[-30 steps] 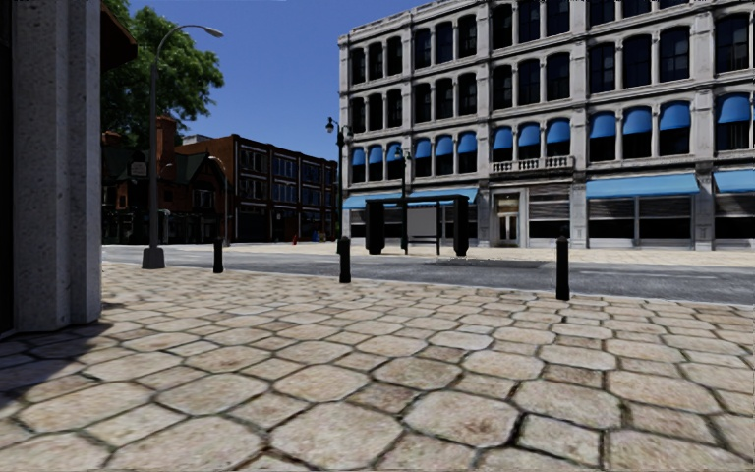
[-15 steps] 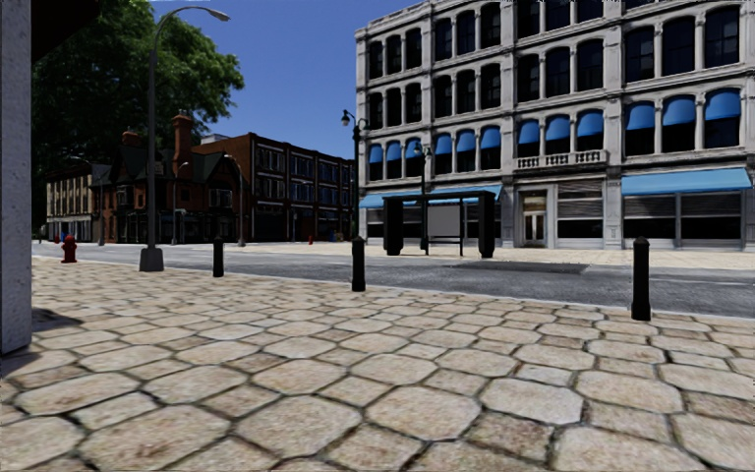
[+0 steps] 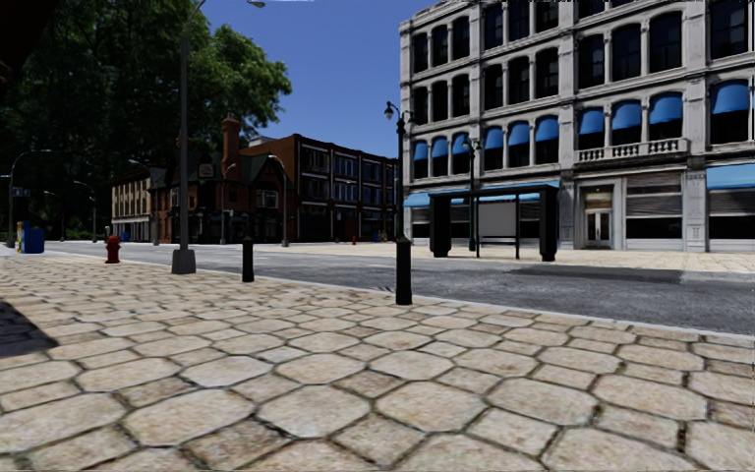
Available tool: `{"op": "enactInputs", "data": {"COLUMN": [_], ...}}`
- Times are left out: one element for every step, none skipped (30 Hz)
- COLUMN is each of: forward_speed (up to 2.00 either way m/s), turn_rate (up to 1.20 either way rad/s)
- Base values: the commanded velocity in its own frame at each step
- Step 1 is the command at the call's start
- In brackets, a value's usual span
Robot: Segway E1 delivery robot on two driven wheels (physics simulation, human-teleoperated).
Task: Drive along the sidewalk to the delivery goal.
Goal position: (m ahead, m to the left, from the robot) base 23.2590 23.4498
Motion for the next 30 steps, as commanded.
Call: {"op": "enactInputs", "data": {"forward_speed": [2.00, 2.00, 2.00, 2.00, 2.00, 2.00, 2.00, 2.00, 2.00, 2.00, 2.00, 2.00, 2.00, 2.00, 2.00, 2.00, 2.00, 2.00, 2.00, 2.00, 2.00, 2.00, 2.00, 2.00, 2.00, 2.00, 2.00, 2.00, 2.00, 2.00], "turn_rate": [0.45, 0.45, 0.45, 0.45, 0.45, 0.45, 0.45, 0.45, 0.45, 0.45, 0.45, 0.45, 0.45, 0.45, 0.45, 0.45, 0.45, 0.45, 0.45, 0.45, 0.45, 0.45, 0.45, 0.45, 0.45, 0.45, 0.45, 0.45, 0.45, 0.45]}}
